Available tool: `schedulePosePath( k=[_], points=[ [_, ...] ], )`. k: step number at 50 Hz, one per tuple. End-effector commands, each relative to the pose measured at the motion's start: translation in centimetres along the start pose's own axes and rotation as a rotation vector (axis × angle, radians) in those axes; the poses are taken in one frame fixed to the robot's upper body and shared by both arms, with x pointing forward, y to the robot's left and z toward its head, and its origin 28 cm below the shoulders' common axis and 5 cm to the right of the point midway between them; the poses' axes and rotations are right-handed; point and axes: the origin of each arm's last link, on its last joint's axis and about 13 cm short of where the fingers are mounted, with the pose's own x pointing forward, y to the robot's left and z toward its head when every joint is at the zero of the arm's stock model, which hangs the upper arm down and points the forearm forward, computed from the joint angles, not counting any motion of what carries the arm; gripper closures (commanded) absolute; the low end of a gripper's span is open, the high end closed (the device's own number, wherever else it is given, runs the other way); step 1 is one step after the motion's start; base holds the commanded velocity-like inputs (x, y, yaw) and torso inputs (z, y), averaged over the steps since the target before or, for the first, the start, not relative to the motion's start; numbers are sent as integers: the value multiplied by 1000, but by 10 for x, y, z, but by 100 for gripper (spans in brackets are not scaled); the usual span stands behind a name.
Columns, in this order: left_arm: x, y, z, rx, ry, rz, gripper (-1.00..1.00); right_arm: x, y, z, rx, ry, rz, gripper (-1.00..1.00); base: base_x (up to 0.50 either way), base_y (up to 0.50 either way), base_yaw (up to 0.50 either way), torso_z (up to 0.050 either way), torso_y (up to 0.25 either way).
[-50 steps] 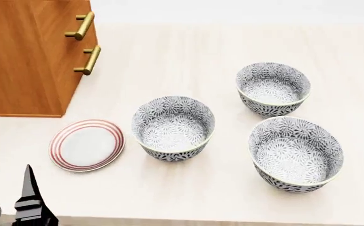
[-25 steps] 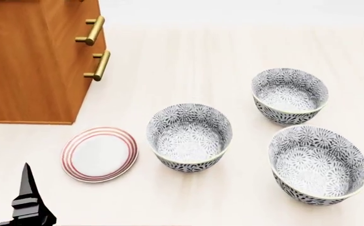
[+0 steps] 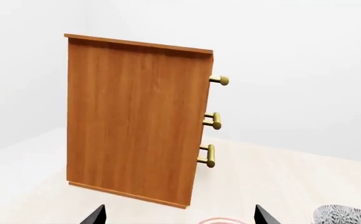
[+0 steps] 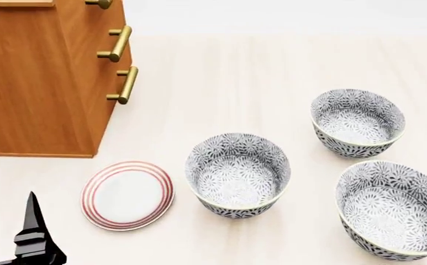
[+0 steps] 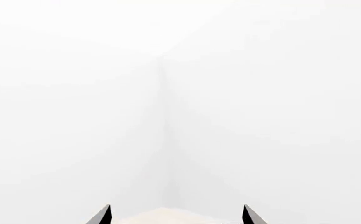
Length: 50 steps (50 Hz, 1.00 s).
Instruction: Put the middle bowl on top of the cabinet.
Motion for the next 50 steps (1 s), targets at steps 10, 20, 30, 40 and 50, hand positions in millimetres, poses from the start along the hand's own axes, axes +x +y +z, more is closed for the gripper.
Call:
schedulePosePath(
  k=[10,20,30,40,50],
  points=[
    [-2,4,-2,-15,4,-12,-100,-3,-8,-6,-42,-9,-20,-100,456,0,0,0,0],
    [-2,5,-1,-17,6,-9,-100,-3,-7,-7,-58,1,-27,-100,232,0,0,0,0],
    [-2,5,-1,-19,9,-5,-100,-3,-7,-6,-42,1,-7,-100,230,0,0,0,0],
    [-2,4,-3,-24,23,-8,-100,-3,-6,-7,-50,-8,-16,-100,256,0,0,0,0],
    [-9,-9,10,-306,305,-209,-100,-5,-5,-5,-47,-13,-23,-100,0,0,0,0,0]
  ],
)
